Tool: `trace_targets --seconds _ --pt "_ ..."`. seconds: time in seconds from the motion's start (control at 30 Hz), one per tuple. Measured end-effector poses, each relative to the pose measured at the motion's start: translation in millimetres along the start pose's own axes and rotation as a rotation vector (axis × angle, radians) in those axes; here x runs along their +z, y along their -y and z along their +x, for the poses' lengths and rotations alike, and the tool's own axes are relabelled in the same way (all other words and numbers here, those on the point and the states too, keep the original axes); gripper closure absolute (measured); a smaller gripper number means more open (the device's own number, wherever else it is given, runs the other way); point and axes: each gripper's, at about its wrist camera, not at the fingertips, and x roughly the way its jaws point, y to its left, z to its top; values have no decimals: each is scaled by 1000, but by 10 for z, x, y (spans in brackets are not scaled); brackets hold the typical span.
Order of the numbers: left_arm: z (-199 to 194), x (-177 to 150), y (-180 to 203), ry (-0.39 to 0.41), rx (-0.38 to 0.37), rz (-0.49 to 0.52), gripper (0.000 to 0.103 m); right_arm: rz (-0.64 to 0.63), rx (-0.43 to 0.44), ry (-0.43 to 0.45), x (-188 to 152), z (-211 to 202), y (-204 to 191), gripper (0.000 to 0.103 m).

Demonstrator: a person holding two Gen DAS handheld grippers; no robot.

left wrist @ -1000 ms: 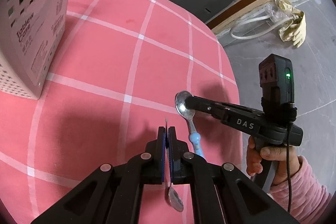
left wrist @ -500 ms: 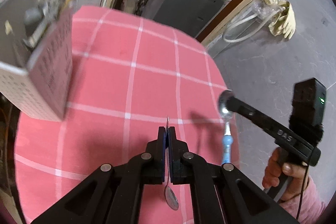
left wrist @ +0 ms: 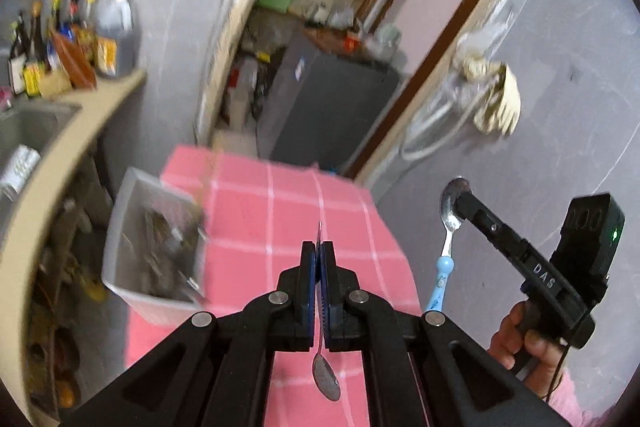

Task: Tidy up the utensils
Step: 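Lift and carry both spoons over the white caddy with both tools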

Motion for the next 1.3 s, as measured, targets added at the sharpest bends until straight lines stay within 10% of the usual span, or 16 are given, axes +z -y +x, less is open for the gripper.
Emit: trace_targets --seconds 0.33,0.67,1.3 --pt "-642 574 -354 192 147 78 100 -79 27 155 352 198 -826 101" --pt "-391 397 -646 327 232 117 100 -252 1 332 85 523 -1541 101" --pt "53 -1 -861 328 195 206 100 -262 -34 238 -543 1137 -1386 101"
